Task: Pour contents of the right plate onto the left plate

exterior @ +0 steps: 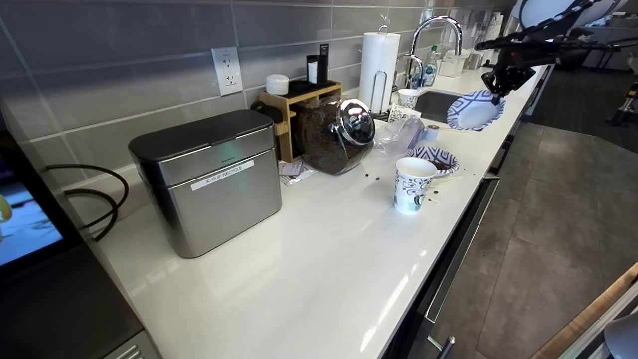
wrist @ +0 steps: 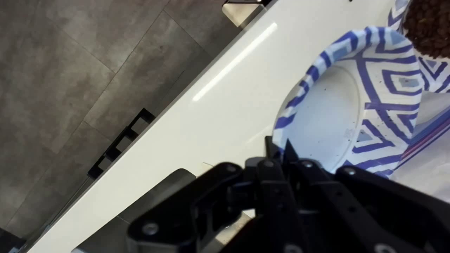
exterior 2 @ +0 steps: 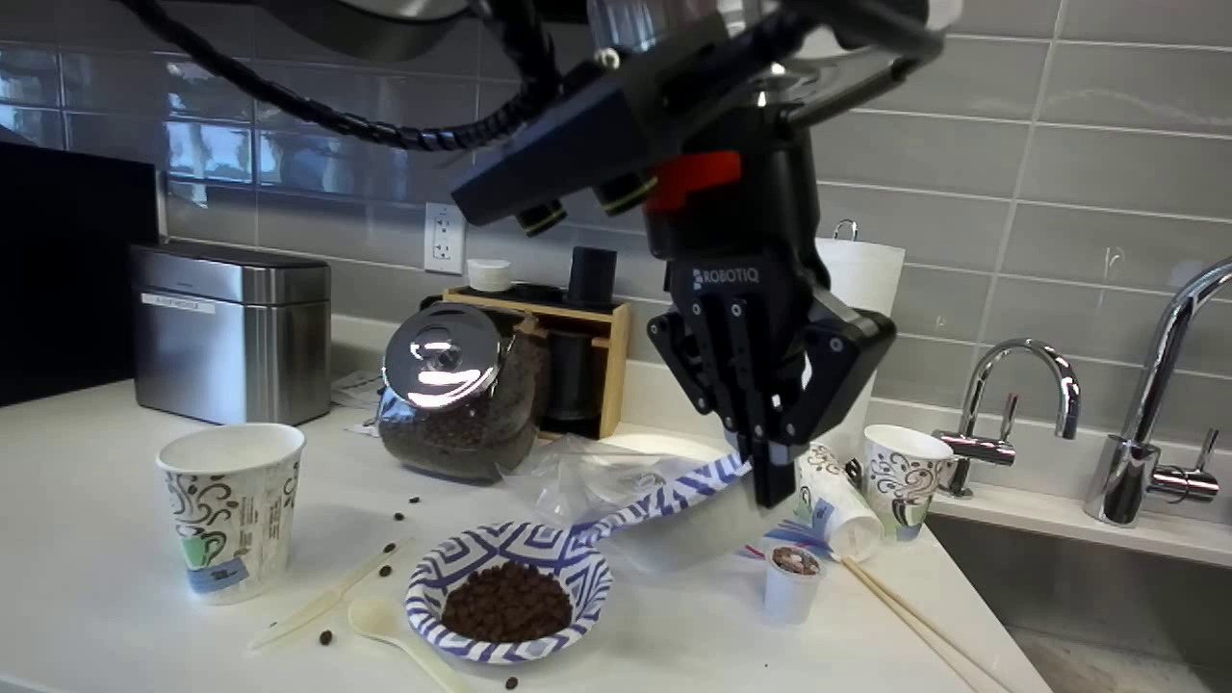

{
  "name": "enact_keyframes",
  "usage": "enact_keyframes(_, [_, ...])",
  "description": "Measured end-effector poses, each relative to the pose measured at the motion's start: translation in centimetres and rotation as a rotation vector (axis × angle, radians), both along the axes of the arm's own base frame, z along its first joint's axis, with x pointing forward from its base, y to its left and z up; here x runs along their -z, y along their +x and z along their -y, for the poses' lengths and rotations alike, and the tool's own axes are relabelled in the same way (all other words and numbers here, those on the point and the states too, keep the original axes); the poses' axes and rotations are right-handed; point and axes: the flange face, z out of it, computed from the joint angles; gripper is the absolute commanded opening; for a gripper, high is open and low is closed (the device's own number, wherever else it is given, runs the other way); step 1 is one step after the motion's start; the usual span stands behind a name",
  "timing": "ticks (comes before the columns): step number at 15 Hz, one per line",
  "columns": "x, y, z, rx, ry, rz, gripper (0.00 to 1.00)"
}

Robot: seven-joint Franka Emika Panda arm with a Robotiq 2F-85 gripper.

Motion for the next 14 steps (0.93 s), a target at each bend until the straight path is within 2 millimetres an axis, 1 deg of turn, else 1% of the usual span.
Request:
enact_keyframes(4, [1.2,0.4,1.5,0.039,0.050,0.065,0.01])
enact_keyframes(8, [3.0,0.7,2.6,0.079,0.096,0.087,0.01])
enact_keyframes(14, [6.3,0.9,3.3,0.126,0.158,0.054,0.01])
